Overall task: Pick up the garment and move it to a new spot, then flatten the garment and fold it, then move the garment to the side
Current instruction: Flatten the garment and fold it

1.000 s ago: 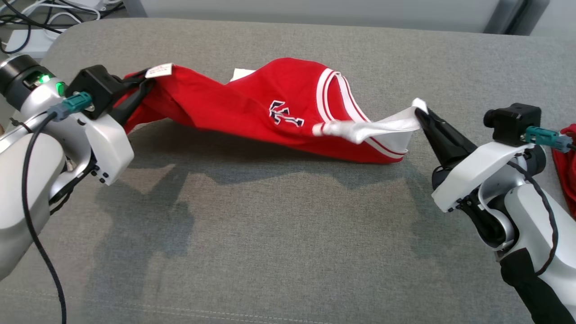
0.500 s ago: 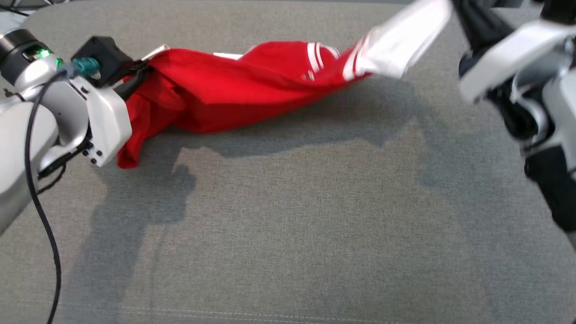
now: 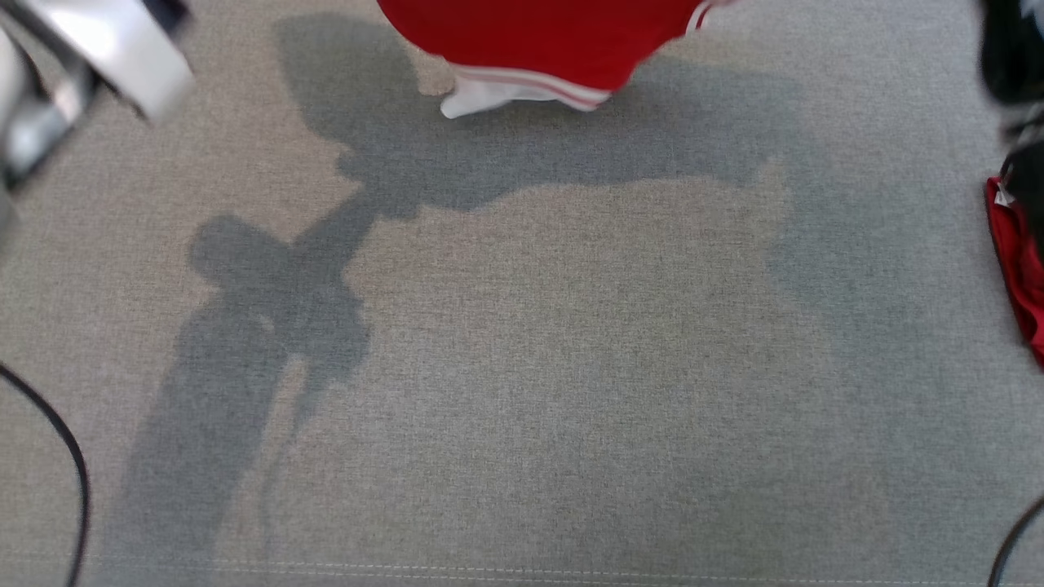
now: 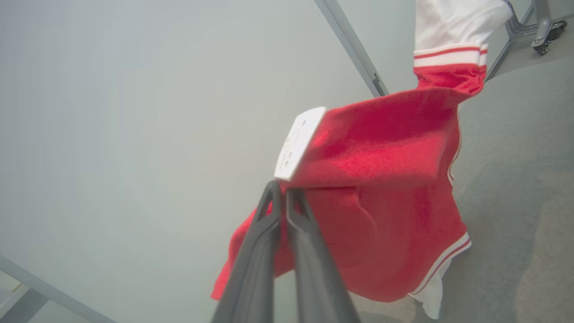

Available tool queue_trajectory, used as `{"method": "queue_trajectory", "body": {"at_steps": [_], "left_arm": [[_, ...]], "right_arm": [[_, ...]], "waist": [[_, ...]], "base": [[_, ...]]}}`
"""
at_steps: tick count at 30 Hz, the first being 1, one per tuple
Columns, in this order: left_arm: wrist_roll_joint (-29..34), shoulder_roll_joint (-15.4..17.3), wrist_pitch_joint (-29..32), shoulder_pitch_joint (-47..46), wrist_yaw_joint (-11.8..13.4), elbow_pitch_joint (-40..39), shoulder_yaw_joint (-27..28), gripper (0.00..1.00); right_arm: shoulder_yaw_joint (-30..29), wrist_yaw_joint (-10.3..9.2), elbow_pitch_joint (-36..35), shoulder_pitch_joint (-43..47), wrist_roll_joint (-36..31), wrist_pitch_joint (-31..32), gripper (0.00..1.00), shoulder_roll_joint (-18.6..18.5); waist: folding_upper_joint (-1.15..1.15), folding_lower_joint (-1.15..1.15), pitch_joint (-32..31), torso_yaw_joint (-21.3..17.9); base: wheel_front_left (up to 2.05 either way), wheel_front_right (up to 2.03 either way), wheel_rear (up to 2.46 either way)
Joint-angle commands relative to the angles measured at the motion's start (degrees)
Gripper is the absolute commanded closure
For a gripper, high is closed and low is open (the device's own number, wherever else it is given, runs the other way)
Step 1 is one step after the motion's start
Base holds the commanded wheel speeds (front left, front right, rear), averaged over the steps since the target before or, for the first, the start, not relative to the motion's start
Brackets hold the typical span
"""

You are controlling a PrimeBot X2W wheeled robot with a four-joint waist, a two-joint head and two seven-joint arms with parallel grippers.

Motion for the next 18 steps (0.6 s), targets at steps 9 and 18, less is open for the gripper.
{"method": "queue_trajectory", "body": {"at_steps": [9, 18], "left_arm": [[-2.69, 1.09, -0.17, 31.26, -1.44, -1.7, -6.51, 1.0], [-4.31, 0.24, -0.18, 32.06, -1.46, 1.81, -9.03, 1.0]], "right_arm": [[10.14, -0.15, -15.77, 30.35, 17.3, 12.23, 1.0, -13.37], [7.74, -0.15, -21.28, 41.22, 19.57, 11.65, 1.0, -16.69]], "waist": [[0.0, 0.0, -1.58, 1.09], [0.0, 0.0, -2.72, 1.39]], "base": [[0.0, 0.0, 0.0], [0.0, 0.0, 0.0]]}}
